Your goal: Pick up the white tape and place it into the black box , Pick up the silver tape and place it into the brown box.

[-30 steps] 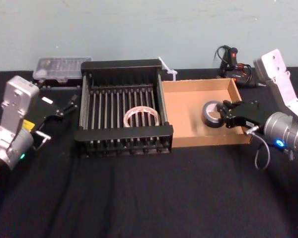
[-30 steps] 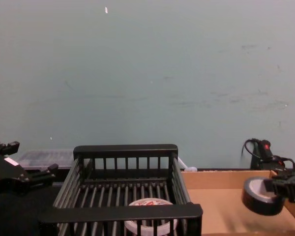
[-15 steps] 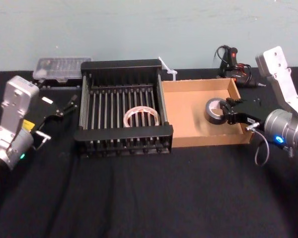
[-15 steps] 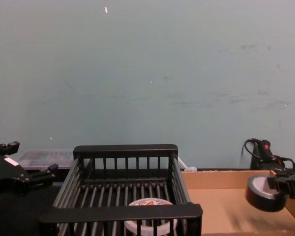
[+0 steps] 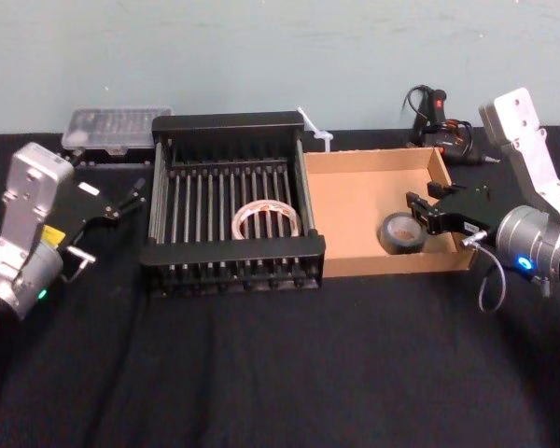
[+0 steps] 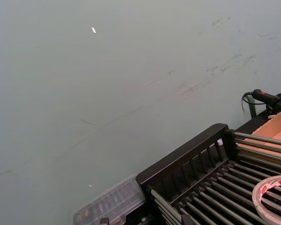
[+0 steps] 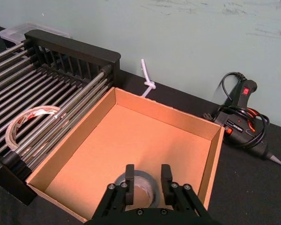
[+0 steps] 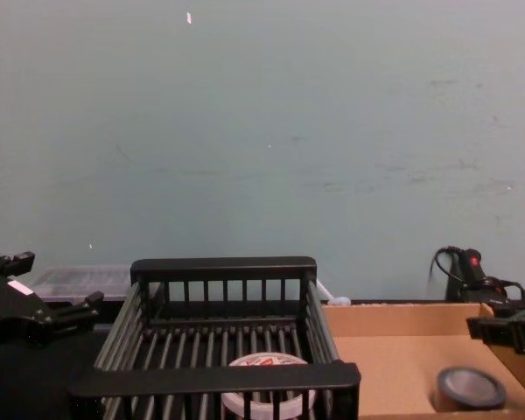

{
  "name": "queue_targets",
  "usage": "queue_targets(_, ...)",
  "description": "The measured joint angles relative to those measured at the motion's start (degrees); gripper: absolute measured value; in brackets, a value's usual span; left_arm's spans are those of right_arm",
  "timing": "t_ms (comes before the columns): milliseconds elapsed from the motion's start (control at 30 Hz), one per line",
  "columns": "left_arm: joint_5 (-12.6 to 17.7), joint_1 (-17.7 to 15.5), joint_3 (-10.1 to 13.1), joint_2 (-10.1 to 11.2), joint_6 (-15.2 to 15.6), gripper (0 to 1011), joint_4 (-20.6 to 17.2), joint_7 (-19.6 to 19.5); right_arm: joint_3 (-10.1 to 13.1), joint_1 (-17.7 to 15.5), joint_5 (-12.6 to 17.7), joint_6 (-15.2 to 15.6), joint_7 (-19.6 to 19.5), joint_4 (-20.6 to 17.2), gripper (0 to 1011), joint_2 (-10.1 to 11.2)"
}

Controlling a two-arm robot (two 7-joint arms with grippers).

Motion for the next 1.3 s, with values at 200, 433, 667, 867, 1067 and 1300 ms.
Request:
queue_targets(200, 0.0, 0.0, 0.0, 0.0, 0.0, 1001, 0.0, 0.0, 0.0, 0.0, 0.0, 0.0, 0.0, 0.0, 534, 0.0)
queue_targets(433, 0.0, 0.0, 0.0, 0.0, 0.0, 1001, 0.0, 0.0, -0.1, 0.0, 0.0, 0.0, 0.0, -0.1, 734, 0.1)
queue_targets(667, 0.0, 0.0, 0.0, 0.0, 0.0, 1001, 0.0, 0.0, -0.1, 0.0, 0.0, 0.0, 0.0, -0.1, 947, 0.1)
queue_targets(867, 0.0, 0.0, 0.0, 0.0, 0.0, 1001, 0.0, 0.0, -0.1, 0.0, 0.0, 0.0, 0.0, -0.1, 1002, 0.1)
queue_targets(1067, 0.0, 0.0, 0.0, 0.0, 0.0, 1001, 0.0, 0.0, 1.0, -2.0, -3.4, -4.6, -3.9, -1.3, 1002, -0.7)
queue_targets(1300, 0.0, 0.0, 0.0, 0.0, 0.0, 1001, 0.0, 0.0, 3.0, -5.5, -8.3, -12.4, -10.7, -2.3, 1002, -2.1)
